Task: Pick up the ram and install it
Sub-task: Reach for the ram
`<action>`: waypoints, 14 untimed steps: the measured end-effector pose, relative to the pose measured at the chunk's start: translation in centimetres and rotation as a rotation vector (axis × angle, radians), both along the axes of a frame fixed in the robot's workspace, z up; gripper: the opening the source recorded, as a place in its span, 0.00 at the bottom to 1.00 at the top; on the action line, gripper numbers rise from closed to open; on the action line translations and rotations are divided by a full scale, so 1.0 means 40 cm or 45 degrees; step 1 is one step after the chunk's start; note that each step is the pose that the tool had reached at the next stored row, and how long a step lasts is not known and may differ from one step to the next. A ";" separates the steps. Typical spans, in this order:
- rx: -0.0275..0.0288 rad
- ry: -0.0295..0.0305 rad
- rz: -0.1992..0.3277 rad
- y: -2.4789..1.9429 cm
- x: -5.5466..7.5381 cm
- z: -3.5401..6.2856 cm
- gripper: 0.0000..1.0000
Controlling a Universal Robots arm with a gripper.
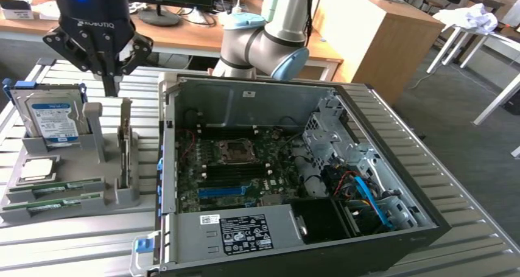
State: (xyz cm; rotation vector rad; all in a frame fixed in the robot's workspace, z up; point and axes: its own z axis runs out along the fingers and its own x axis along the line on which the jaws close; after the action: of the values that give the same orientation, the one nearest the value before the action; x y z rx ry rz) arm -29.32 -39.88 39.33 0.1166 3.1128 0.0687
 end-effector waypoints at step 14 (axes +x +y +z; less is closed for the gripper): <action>0.0000 -0.0001 0.000 0.000 -0.016 0.000 0.11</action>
State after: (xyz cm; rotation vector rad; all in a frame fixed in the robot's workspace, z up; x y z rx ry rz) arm -29.97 -39.88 39.33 0.1166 3.1128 0.0688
